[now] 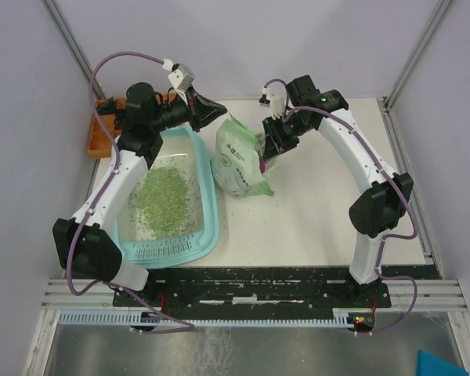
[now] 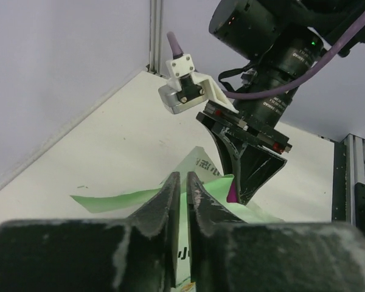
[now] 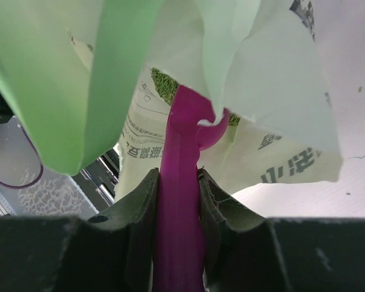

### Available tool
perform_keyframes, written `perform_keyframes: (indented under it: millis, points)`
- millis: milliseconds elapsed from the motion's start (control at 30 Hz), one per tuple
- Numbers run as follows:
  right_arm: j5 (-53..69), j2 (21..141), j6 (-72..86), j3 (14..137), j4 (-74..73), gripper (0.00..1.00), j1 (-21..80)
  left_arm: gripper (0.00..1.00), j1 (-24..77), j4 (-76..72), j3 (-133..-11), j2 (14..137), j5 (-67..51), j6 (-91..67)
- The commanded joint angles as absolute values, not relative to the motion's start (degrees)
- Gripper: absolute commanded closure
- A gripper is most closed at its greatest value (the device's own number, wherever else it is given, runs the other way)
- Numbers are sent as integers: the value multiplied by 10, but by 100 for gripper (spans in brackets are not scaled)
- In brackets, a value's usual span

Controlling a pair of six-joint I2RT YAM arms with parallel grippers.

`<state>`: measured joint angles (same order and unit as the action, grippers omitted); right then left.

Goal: Fill the litter box with clean litter
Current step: 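Scoop the cat litter from the cat litter bag.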

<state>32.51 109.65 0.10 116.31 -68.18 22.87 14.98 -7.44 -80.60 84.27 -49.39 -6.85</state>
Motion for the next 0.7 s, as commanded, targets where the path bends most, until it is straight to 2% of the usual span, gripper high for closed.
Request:
perform_keyframes:
  millis: [0, 100, 300, 467, 667]
  points:
    - [291, 1063, -11, 1167, -664, 98, 234, 76, 152, -96, -780, 849, -487, -74]
    - [288, 1064, -9, 1175, -662, 98, 234, 63, 151, -55, -793, 874, -510, -29]
    - [280, 1055, -10, 1176, -662, 98, 234, 54, 138, 5, -838, 926, -589, 1]
    - [276, 1054, -8, 1172, -661, 98, 234, 51, 137, 35, -854, 960, -641, 0]
    - [272, 1063, -8, 1178, -663, 98, 234, 50, 138, 11, -819, 950, -642, -6]
